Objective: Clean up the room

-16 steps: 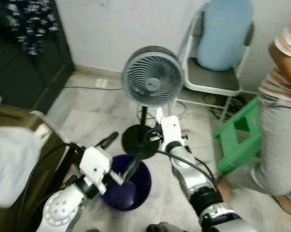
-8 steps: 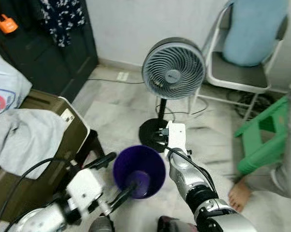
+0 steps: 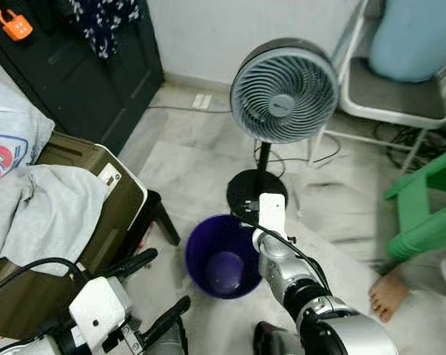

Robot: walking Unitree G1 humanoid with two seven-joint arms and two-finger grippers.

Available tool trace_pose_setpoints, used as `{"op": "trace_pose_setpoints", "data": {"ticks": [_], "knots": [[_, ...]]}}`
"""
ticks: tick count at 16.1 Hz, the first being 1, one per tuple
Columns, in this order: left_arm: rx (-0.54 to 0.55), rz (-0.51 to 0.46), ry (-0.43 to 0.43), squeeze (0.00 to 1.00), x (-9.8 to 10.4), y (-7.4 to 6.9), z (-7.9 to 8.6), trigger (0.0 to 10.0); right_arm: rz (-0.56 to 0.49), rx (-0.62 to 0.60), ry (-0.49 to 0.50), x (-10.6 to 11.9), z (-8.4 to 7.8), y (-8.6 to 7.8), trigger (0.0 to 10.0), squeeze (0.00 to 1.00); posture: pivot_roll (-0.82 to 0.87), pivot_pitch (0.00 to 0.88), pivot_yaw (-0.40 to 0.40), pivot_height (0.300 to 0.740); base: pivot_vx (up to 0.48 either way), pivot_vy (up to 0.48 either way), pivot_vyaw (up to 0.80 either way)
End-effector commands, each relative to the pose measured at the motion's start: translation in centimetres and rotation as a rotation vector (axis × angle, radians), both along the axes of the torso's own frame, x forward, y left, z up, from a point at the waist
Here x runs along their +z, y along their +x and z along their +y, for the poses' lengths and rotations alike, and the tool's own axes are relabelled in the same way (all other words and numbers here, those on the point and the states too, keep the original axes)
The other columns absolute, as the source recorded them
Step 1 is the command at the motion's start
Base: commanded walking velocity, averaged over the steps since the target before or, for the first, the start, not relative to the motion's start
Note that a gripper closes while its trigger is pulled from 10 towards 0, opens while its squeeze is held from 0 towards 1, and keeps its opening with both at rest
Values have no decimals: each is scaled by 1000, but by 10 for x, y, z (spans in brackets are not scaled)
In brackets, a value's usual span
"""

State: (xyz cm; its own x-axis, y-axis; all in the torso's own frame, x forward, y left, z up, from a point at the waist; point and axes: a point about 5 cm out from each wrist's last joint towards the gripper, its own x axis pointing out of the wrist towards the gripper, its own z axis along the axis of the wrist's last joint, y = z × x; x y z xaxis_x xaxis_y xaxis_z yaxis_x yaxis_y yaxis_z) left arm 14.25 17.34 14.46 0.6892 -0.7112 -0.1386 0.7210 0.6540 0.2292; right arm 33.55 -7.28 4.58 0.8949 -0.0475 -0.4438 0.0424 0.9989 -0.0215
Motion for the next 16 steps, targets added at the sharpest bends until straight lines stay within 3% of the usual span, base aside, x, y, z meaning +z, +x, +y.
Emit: {"op": "trace_pose_setpoints", "data": {"ticks": [1,3,4,5,6,7,11,16], "knots": [[-8,-7,7,0,5,-3,1,10000,23,-9,-9,-4,2,-3,10000,0,294,345,48,740,0,0,0],[-2,-5,8,0,6,-5,1,10000,-22,10,-42,1,4,0,10000,0,301,349,50,740,0,0,0],[-1,-6,9,0,6,-6,2,10000,-50,34,-36,4,8,1,10000,102,301,349,49,740,0,0,0],[1,-6,9,0,6,-6,2,10000,-53,39,-26,4,9,0,10000,847,301,349,49,740,0,0,0],[4,-8,10,0,6,-5,2,10000,-49,39,-25,4,9,1,10000,859,302,351,46,740,0,0,0],[6,-10,10,0,6,-5,2,10000,-61,50,-4,5,11,1,10000,1000,302,351,45,740,0,0,0],[12,-20,8,0,6,-2,1,10000,-133,115,97,15,24,3,10000,1000,300,349,41,740,0,0,0],[18,-31,5,0,6,2,0,10000,-161,137,132,19,28,4,10000,1000,301,342,39,740,0,0,0]]}}
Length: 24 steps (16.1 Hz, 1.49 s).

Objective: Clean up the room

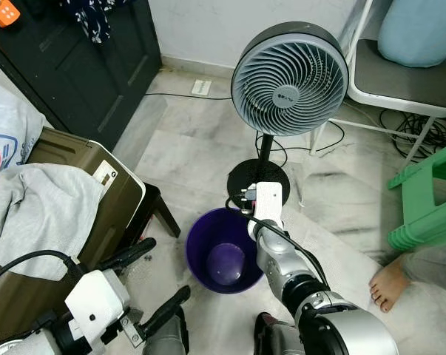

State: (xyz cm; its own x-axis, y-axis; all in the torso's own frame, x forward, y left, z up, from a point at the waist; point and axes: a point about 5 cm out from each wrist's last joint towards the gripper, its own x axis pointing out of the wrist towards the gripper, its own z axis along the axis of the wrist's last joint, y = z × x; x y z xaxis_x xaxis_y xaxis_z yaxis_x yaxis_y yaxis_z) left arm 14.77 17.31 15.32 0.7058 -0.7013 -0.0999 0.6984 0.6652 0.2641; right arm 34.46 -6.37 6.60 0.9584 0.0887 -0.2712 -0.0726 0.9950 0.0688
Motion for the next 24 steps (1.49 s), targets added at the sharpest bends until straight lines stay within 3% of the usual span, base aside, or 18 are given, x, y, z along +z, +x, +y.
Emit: {"op": "trace_pose_setpoints", "data": {"ticks": [1,10,14,16,19,21,22,24], "knots": [[5,17,10,0,-3,-1,1,10000,11,38,47,1,20,-4,10000,1000,303,341,39,740,0,0,0],[14,-13,13,0,-4,13,1,10000,-86,84,101,19,25,4,10000,1000,293,317,40,740,0,0,0],[29,-50,-17,0,-7,29,-4,10000,-175,115,72,28,14,8,10000,1000,213,284,18,740,0,0,0],[41,-62,-89,0,-12,45,-14,10000,-258,62,-28,36,-8,9,10000,1000,144,242,-2,740,0,0,0],[72,-120,-127,0,-19,74,-31,10000,-355,47,-83,51,-30,10,10000,1000,76,169,-29,740,0,0,0],[136,-167,-169,0,-14,92,-35,10000,-343,36,-100,53,-47,9,10000,1000,29,108,-43,740,0,0,0],[176,-189,-179,0,-12,99,-35,10000,-332,39,-123,51,-53,10,10000,1000,17,87,-47,740,0,0,0],[422,-285,-215,0,0,120,-22,10000,-342,37,-162,48,-70,1,10000,1000,-14,8,-57,740,0,0,0]]}}
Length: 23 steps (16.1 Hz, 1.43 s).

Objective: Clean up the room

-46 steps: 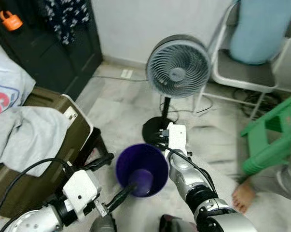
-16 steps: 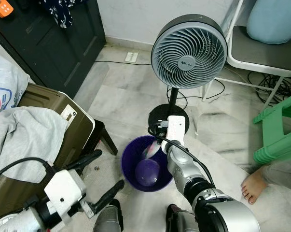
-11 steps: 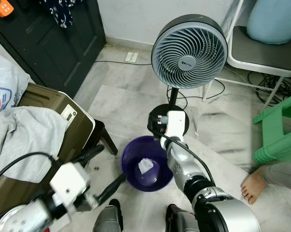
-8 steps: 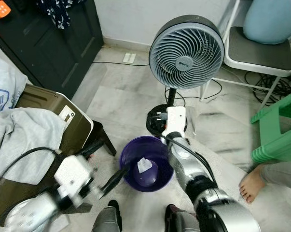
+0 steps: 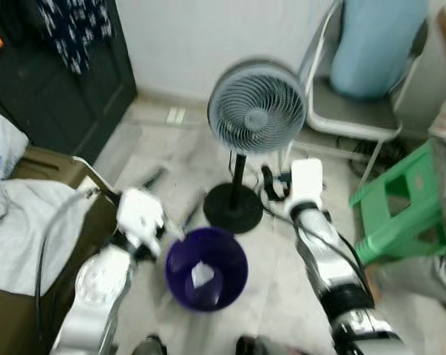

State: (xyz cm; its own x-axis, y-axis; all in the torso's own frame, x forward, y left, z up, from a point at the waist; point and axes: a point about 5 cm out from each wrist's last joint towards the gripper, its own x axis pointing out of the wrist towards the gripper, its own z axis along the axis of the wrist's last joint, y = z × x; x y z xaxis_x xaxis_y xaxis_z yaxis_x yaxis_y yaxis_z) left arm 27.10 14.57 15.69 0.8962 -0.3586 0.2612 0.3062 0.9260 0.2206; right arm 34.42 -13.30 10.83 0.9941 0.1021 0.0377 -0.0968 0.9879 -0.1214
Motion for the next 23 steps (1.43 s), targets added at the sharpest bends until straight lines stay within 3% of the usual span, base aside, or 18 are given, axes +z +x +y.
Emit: {"op": "trace_pose_setpoints", "data": {"ticks": [1,5,7,8,10,14,19,20,23], "knots": [[123,-19,-20,0,1,8,11,10000,-26,4,-35,5,-7,-2,10000,1000,-22,0,-61,740,0,0,0],[283,-64,-74,0,4,18,22,10000,-48,-6,-95,3,-23,-11,10000,1000,-27,0,-55,740,0,0,0],[304,-37,-73,0,-8,13,23,10000,-32,-65,-84,-2,-32,-17,10000,1000,-43,0,-31,740,0,0,0],[371,14,-65,0,-21,11,25,10000,-42,-98,-86,-2,-38,-22,10000,1000,-59,0,-17,740,0,0,0],[352,3,-31,0,-26,10,20,10000,-37,-83,-94,-7,-41,-30,10000,1000,-57,0,-14,740,0,0,0],[343,10,-62,0,-28,11,19,10000,6,-82,-48,-18,-39,-36,10000,1000,-55,0,-4,740,0,0,0],[348,85,-23,0,-57,-3,26,10000,35,-74,-88,-38,-47,-62,10000,992,-53,0,-13,740,0,0,0],[355,93,-12,0,-62,-4,33,10000,61,-87,-109,-47,-53,-72,10000,0,-57,0,-14,740,0,0,0],[379,78,-17,0,-59,5,36,10000,97,-145,-132,-56,-64,-73,10000,0,-69,0,-5,740,0,0,0]]}}
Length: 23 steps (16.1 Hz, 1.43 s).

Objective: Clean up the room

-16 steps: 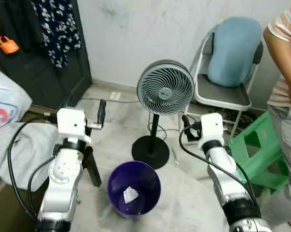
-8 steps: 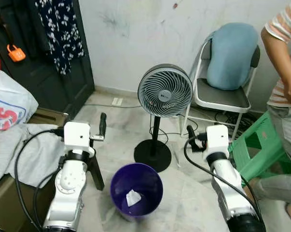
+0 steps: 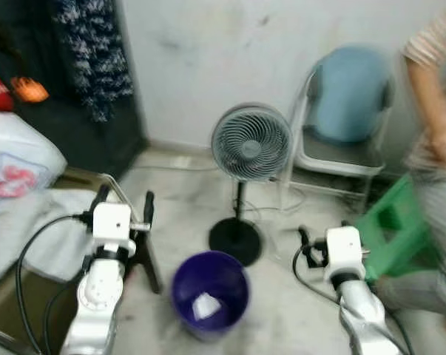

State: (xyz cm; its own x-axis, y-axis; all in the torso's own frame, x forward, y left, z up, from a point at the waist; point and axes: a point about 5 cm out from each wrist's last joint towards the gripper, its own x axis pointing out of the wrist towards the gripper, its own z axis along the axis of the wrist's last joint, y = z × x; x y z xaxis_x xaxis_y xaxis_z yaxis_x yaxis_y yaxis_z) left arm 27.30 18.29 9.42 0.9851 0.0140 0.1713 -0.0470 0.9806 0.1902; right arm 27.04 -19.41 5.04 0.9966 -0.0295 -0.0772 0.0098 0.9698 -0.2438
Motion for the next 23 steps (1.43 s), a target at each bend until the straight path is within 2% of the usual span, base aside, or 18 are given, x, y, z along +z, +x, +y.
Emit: {"op": "trace_pose_setpoints", "data": {"ticks": [1,2,3,4,5,7,8,9,11,14,20,23], "knots": [[-13,-27,0,0,6,6,-4,10000,-15,-28,11,4,-3,7,10000,0,-70,0,-4,740,0,0,0],[-21,-37,-7,0,8,7,-7,10000,-37,-38,-27,10,-4,12,10000,0,-71,0,-7,740,0,0,0],[-32,-49,-15,0,9,7,-10,10000,-80,6,-78,19,-1,17,10000,0,-72,0,-8,740,0,0,0],[-34,-53,-16,0,8,5,-11,10000,-84,41,-39,20,1,19,10000,0,-70,0,-9,740,0,0,0],[-34,-50,-15,0,6,3,-12,10000,-74,2,-67,20,-4,21,10000,0,-69,0,-11,740,0,0,0],[-34,-42,-15,0,4,-1,-13,10000,-59,-9,-54,21,-4,20,10000,0,-71,0,-12,740,0,0,0],[-34,-39,-21,0,3,-3,-14,10000,-67,14,-11,23,2,19,10000,0,-73,0,-10,740,0,0,0],[-41,-32,-27,0,1,-5,-16,10000,-104,70,-20,29,12,18,10000,0,-76,0,-5,740,0,0,0],[-58,-28,-30,0,1,-8,-21,10000,-143,133,-41,35,26,16,10000,0,-76,0,-1,740,0,0,800],[-71,-33,-23,0,6,-10,-23,10000,-148,144,-14,40,34,16,10000,0,-76,0,2,740,0,0,800],[-19,-59,29,0,13,-14,-22,10000,-158,185,-27,47,39,15,10000,0,-71,0,-14,740,0,0,800],[-50,-53,28,0,12,-15,-27,10000,-168,189,-33,51,38,17,10000,0,-80,0,-17,740,0,0,800]]}}
